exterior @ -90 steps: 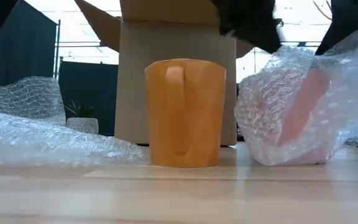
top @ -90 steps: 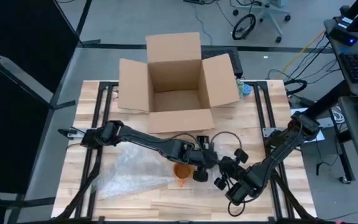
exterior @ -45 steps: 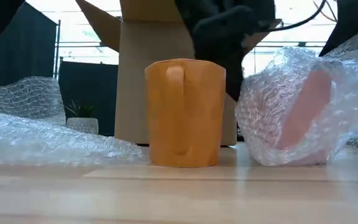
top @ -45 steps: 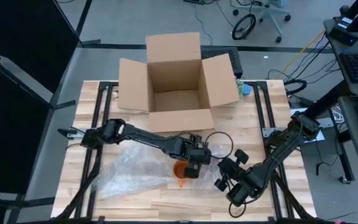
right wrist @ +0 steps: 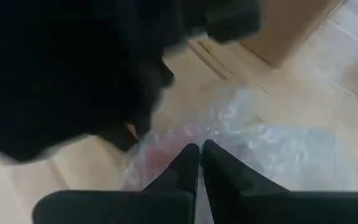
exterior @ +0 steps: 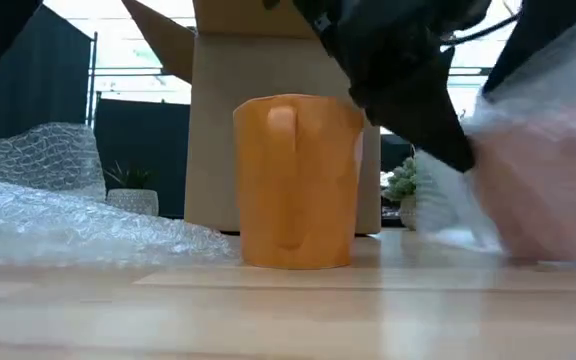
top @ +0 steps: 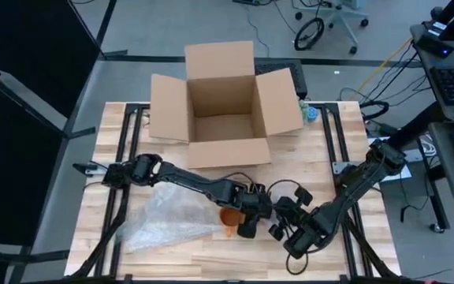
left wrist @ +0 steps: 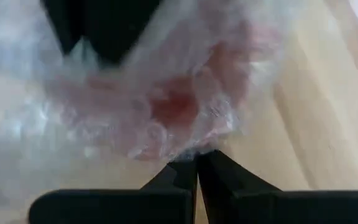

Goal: Wrap mug
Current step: Wrap the pink mug with the transparent bubble wrap

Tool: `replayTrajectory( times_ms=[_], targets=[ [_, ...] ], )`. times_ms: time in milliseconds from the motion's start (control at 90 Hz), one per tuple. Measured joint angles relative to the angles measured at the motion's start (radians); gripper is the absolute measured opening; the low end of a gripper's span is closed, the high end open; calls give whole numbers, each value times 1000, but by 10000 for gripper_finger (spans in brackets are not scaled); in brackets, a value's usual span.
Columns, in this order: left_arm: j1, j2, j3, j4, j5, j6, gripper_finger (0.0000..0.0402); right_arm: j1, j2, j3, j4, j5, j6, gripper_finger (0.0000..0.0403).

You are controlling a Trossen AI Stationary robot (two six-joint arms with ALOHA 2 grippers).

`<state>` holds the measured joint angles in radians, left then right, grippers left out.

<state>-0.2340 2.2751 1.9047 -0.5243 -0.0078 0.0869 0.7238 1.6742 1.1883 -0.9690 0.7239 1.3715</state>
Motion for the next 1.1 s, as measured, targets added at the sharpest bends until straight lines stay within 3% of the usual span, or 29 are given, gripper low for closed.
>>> replayTrajectory(
  times_ms=[133, 633, 844, 1100],
  targets=[
    [2, 6, 2, 5, 0, -1, 0, -18, 15, -11, 5, -64, 4, 4],
    [-5, 3, 2, 16, -2, -6, 0, -18, 13, -53, 86, -82, 18, 4],
    [-20, -4, 73, -22, -21, 0, 0, -21, 15, -115, 109, -106, 88, 4],
    [-35, -4, 115, 7, -142, 8, 0, -24, 15, -120, 131, -122, 70, 4]
  ],
)
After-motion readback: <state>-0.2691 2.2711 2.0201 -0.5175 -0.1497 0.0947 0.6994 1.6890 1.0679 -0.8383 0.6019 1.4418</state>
